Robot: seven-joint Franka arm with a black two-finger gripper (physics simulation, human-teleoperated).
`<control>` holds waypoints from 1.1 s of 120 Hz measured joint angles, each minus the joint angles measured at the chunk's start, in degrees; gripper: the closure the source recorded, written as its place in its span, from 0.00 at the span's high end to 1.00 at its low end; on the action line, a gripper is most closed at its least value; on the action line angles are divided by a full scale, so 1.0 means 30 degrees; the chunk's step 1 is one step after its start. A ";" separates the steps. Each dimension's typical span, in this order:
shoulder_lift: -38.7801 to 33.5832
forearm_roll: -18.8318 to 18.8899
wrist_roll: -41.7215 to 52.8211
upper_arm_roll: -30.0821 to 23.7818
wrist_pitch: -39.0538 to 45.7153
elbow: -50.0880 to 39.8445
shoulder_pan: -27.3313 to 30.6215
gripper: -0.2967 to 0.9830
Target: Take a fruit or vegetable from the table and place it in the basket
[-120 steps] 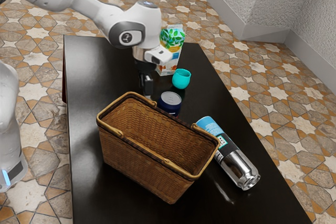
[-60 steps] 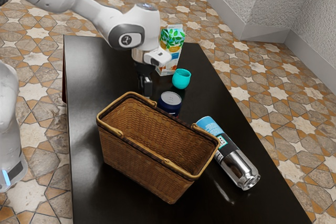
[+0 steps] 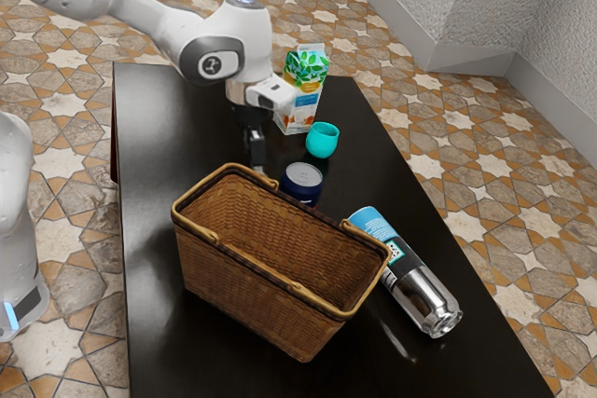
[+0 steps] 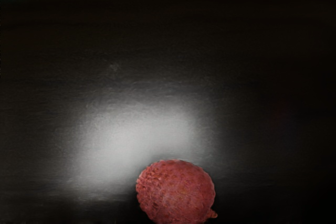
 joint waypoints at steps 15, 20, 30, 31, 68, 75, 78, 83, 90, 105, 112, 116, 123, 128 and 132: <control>-0.0063 -0.0254 0.0291 0.0173 0.0244 -0.0139 0.0002 0.77; -0.0062 -0.0298 0.0373 0.0220 0.0298 -0.0147 0.0012 0.77; -0.0062 -0.0352 0.0521 0.0340 0.0371 -0.0153 0.0027 0.77; -0.0062 -0.0356 0.0535 0.0355 0.0377 -0.0153 0.0027 0.77; -0.0062 -0.0454 0.0883 0.0482 0.0491 -0.0499 0.0031 0.77; -0.0062 -0.0459 0.0928 0.0500 0.0500 -0.0510 0.0030 0.77; -0.0062 -0.0461 0.0946 0.0521 0.0504 -0.0516 0.0031 0.76; -0.0062 -0.0462 0.0973 0.0574 0.0506 -0.0534 0.0030 0.76; -0.0062 -0.0464 0.1005 0.0644 0.0511 -0.0579 0.0031 0.73; -0.0107 -0.0461 0.1018 0.0697 0.0521 -0.0619 0.0030 0.53; -0.0116 -0.0458 0.1004 0.0701 0.0523 -0.0622 0.0014 0.45; -0.0135 -0.0457 0.0993 0.0697 0.0524 -0.0622 0.0001 0.41; -0.0164 -0.0456 0.0972 0.0692 0.0525 -0.0623 -0.0019 0.37; -0.0172 -0.0462 0.0958 0.0697 0.0524 -0.0623 -0.0024 0.35; -0.0175 -0.0466 0.0948 0.0692 0.0524 -0.0623 -0.0026 0.34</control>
